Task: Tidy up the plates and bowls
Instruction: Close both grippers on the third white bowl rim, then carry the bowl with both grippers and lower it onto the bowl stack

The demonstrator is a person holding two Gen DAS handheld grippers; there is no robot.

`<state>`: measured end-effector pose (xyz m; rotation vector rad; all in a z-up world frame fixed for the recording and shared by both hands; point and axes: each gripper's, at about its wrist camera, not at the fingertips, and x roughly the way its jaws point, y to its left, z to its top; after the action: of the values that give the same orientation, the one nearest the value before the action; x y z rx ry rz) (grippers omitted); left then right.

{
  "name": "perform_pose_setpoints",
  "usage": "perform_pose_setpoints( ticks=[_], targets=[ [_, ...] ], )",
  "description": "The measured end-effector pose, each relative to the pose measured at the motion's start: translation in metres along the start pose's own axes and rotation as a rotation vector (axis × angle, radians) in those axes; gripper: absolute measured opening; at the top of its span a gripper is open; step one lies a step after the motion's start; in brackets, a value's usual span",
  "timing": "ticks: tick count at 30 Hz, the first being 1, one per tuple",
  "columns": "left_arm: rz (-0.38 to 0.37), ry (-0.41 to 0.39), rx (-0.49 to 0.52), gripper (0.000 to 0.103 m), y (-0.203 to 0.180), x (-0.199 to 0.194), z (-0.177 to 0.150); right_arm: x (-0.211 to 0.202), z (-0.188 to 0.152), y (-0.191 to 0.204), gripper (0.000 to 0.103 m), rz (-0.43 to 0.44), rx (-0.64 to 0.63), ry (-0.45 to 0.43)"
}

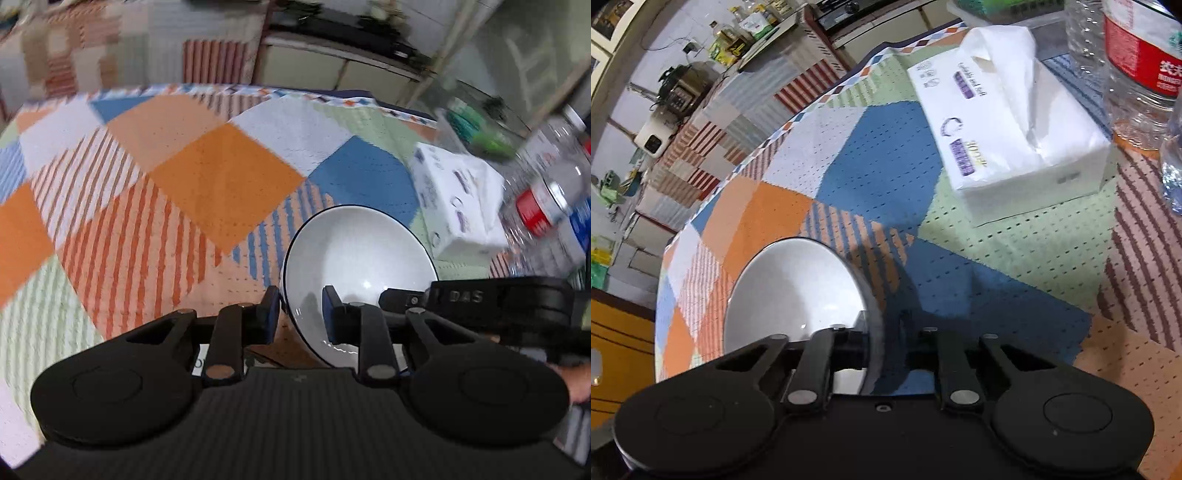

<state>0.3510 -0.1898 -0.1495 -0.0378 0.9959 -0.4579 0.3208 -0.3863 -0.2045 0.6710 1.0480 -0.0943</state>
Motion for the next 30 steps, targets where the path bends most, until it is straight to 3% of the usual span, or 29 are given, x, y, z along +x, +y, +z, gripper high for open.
perform_pose_setpoints(
  ticks=[5,14,20,26,30],
  targets=[
    [-0.01,-0.019,0.094,0.024,-0.013,-0.032,-0.003,-0.021,-0.008,0.012,0.013,-0.026,-0.055,-0.007],
    [-0.098,-0.003,0.049,0.024,-0.025,-0.109,-0.008,-0.098,-0.032,0.018,0.013,0.042,-0.125,-0.076],
    [-0.107,0.022,0.045,0.024,-0.039,-0.147,-0.025,-0.137,-0.058,0.012,0.014,0.098,-0.131,-0.108],
    [-0.083,0.031,0.028,0.024,-0.05,-0.162,-0.059,-0.158,-0.098,0.003,0.014,0.078,-0.126,-0.143],
    [-0.131,0.059,-0.022,0.024,-0.045,-0.168,-0.077,-0.161,-0.122,-0.004,0.014,0.057,-0.157,-0.124]
  ],
)
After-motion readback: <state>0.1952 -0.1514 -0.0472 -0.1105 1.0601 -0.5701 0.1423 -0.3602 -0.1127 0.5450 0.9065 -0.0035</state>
